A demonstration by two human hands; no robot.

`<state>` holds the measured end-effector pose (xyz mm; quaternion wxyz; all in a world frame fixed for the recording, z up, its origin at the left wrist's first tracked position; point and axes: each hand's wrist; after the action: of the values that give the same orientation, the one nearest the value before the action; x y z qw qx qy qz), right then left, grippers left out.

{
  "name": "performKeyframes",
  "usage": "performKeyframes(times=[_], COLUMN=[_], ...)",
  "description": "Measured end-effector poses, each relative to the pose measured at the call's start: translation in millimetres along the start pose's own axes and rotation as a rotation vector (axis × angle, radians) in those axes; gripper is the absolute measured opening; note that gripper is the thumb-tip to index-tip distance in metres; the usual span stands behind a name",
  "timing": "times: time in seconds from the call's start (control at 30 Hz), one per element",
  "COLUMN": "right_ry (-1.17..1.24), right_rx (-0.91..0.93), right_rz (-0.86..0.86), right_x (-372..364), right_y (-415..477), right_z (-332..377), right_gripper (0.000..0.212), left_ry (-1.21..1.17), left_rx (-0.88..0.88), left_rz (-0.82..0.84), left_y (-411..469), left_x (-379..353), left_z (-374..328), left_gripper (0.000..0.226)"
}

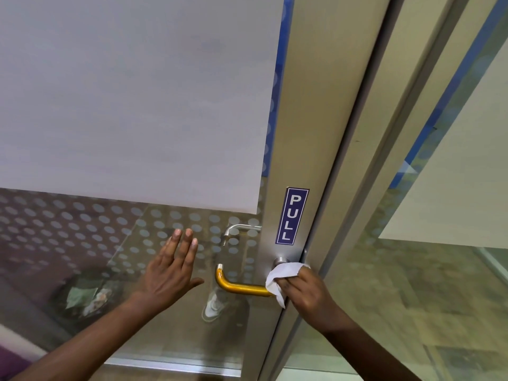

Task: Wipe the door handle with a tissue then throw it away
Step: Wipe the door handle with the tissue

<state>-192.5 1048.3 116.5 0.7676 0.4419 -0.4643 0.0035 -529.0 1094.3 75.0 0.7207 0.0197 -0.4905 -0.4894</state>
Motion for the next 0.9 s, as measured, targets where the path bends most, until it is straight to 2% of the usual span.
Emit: performKeyframes(times=[0.1,0.2,0.37,0.47,0.53,0.6,0.7,0.8,0.9], right_ry=[0.065,0.053,0.202,0.046,-0.05,-0.103,-0.135,-0.189,-0.276], right_rx=[0.093,0.119,-0.069,-0.131,-0.22,-0.251,-0.214,-0.255,-0.274], right_rz=[-0.005,-0.051,0.042,0.134,0.218,0.274,0.203,0.102,0.0], right_x=[-9.3,-20.0,-22.2,-28.2,-34.0,-36.5,-43.9,-52.9,-58.3], right_y=[0.0,-4.3,-6.6,-10.6,-12.7,-12.3,-13.3,-13.3,-14.9], right_z=[-6.7,-16.4,-11.5,-3.5,1.6,6.9,15.5,25.3,30.8], right_gripper=[0.002,0.011,0.022,0.015,0.025,0.024,0.043,0.067,0.065], left_ry=[0.048,0.08,0.135,0.155,0.174,0.194,0.221,0.238,0.239], left_rx=[-0.016,-0.021,-0.022,-0.019,-0.023,-0.033,-0.022,-0.019,-0.014], left_rz=[-0.012,-0.028,-0.056,-0.069,-0.072,-0.072,-0.08,-0.094,-0.115], left_y=[-0.5,-0.3,1.4,1.5,1.5,1.6,2.0,2.6,4.0], left_x=[-4.1,-6.1,-7.2,-8.0,-8.4,-8.3,-5.9,-4.2,-4.0], left_z=[1.8,1.9,2.0,2.1,2.1,2.7,3.8,4.3,4.7], left_gripper=[0.083,0.082,0.083,0.086,0.092,0.098,0.105,0.106,0.106])
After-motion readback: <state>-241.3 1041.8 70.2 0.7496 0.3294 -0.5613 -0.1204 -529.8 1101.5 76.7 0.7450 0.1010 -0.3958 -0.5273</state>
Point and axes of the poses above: each hand's wrist, its own y-axis towards the middle knuckle, its own x-axis out of the back of the hand, z = x × y, and after that the axes turned 13 degrees about -x, right-handed
